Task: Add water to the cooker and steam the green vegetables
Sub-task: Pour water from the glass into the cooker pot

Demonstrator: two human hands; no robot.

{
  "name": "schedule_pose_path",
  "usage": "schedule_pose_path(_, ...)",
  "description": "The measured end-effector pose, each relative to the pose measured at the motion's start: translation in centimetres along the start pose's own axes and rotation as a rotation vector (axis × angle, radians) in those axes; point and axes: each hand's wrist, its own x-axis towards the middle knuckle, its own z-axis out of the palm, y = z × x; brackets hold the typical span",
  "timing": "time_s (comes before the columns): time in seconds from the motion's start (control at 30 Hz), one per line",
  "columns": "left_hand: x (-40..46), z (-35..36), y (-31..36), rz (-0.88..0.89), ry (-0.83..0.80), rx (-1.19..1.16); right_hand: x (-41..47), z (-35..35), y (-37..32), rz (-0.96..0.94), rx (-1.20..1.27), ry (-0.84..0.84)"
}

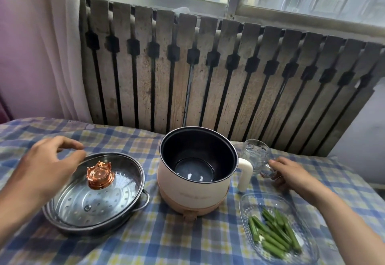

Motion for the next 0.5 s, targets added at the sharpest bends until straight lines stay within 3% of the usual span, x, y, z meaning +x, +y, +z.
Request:
schedule_pose_path(0.2,1.9,1.5,-4.6,-0.011,0.002,-0.010,-0.3,0.4,-0.3,0.129,0.268,-0.275)
schedule_pose_path(0.37,2.0,2.2,-5.5,-0.016,-0.001,-0.020,-0.7,0.8,-0.8,0.159,0.400,-0.261)
schedule_pose_path(0.5,1.5,1.8,-4.1,-0.024,-0.014,-0.048,-1.2,1.1,-1.5,0.073,0.489,-0.258)
